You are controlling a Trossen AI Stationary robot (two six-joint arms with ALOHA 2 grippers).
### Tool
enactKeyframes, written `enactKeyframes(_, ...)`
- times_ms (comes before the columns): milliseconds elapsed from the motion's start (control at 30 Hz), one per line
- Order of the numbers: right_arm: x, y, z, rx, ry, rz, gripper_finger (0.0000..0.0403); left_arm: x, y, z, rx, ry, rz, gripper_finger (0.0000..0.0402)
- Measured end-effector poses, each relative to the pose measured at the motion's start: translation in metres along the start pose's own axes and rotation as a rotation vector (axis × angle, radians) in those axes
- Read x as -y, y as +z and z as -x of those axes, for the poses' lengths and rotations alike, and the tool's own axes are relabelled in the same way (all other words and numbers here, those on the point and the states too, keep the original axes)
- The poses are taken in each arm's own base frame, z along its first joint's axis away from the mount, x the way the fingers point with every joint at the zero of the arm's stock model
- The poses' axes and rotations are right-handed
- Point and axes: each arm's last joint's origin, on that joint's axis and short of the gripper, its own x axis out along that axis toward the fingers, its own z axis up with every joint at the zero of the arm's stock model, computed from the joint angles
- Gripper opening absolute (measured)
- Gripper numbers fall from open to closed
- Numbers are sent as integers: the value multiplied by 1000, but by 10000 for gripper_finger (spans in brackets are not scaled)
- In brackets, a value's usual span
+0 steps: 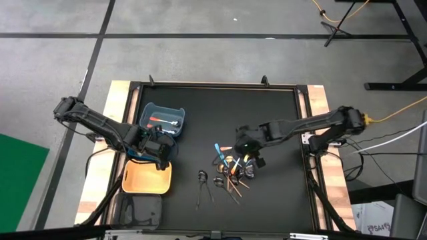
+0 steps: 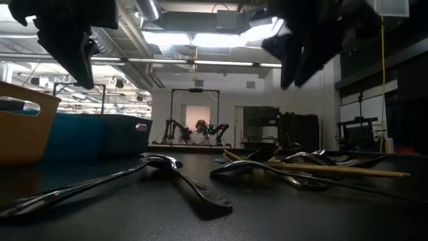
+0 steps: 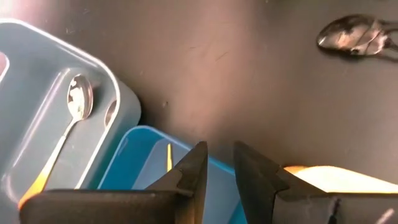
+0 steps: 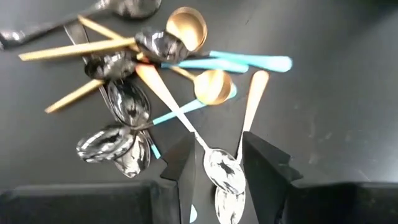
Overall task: Sort silverware by color (type)
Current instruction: Put the orange spoon into the light green bin
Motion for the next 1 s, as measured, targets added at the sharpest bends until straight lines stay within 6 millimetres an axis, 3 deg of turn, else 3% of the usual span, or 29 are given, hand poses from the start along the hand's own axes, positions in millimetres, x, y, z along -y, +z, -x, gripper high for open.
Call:
enactKeyframes(433,0,-3,-69,-201,78,62,119,0,0,0,0,0,0,73)
enactKeyframes(1000,0,-6,-102,-251,105,106,119,1,2,0,16,-11,6,73)
